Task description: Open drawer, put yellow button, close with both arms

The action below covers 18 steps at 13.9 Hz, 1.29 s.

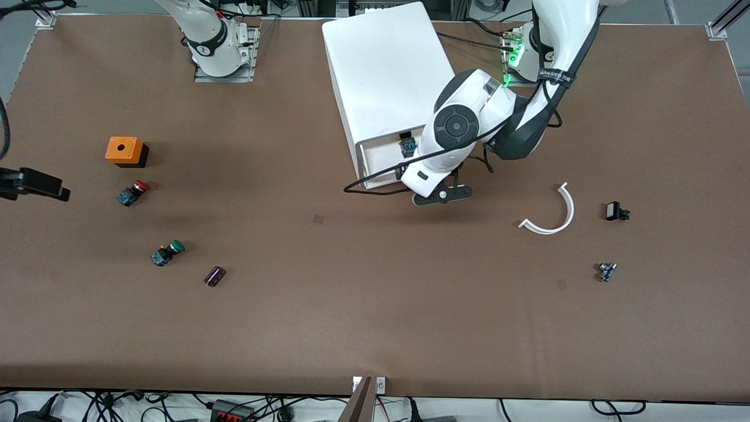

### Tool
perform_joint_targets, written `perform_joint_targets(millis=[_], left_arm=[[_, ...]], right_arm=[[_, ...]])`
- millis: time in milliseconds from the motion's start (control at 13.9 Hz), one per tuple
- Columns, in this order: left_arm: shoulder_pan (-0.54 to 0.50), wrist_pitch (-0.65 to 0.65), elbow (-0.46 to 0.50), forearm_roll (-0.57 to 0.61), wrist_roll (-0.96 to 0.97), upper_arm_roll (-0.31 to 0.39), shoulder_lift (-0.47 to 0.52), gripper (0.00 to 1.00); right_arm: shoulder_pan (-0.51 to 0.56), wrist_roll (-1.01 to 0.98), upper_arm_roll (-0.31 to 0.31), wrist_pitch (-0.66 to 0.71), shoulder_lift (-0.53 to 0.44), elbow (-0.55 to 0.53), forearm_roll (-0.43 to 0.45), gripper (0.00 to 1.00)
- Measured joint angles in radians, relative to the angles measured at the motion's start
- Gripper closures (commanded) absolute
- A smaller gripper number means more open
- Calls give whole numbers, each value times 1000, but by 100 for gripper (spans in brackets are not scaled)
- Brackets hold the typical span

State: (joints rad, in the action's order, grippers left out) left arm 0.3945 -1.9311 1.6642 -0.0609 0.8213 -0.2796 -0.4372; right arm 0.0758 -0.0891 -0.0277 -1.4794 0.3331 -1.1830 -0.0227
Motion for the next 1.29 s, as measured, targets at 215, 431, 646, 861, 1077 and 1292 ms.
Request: perform_joint_targets(millis=[215, 431, 646, 861, 1077, 1292], left_arm=[[0, 0, 35, -20, 4, -16, 20, 0], [0, 0, 60, -41, 5, -37, 34, 0], [-1, 6, 83, -59, 6, -45, 48, 0], [-1, 7, 91, -62, 6, -48, 52, 0], [-1, 17, 93, -76, 6, -50, 52, 0], [-1, 19, 93, -78, 5, -51, 52, 0]], right_arm=[[-4, 1, 11, 1, -43, -26, 0, 0], [-4, 6, 13, 16, -52, -51, 0, 0], [-4, 11, 13, -22, -96, -142, 18, 0], [-4, 23, 13, -115, -201, -309, 37, 0], [-5, 29, 15, -144, -269, -403, 37, 0], [-6, 29, 17, -146, -289, -426, 37, 0]])
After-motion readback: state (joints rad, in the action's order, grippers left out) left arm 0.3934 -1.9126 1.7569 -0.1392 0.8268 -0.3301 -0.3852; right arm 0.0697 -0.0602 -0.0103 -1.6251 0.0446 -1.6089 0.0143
